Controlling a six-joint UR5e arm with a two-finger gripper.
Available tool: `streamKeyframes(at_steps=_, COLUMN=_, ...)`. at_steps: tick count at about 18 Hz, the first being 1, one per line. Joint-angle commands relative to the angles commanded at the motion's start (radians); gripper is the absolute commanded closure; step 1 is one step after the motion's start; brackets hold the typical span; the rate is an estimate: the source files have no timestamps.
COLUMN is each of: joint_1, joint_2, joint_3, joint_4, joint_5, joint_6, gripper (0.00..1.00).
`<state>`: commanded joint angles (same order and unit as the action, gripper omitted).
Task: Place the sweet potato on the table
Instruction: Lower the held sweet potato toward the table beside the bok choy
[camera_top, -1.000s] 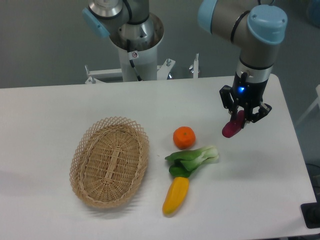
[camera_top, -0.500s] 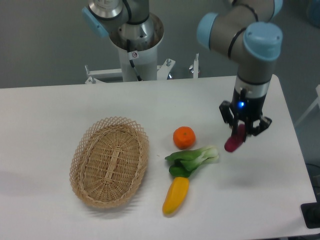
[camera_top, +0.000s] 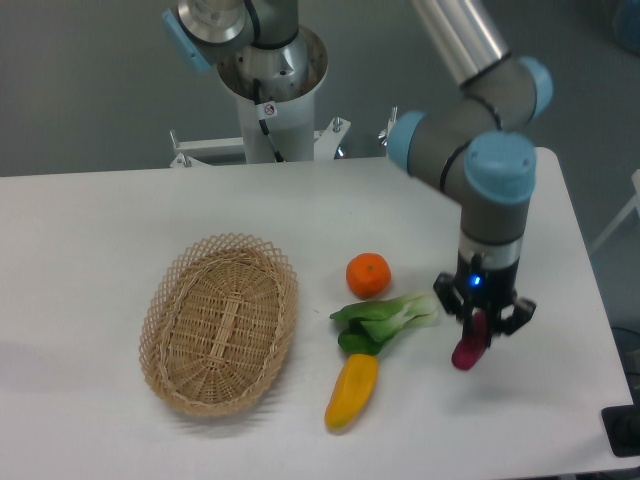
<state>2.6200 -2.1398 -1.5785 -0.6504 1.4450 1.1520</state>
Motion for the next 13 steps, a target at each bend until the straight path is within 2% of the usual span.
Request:
streamKeyframes(at_steps=5, joint_1=-0.035, joint_2=-0.061, joint_3=0.015, joint_4=0.005, joint_5=0.034, joint_6=0.000, gripper=0.68)
streamKeyframes(at_steps=13, joint_1=-0.051, joint_2=-0.075, joint_3=0.015, joint_4=0.005, joint_5=0.069, joint_6=0.002, gripper=0.67)
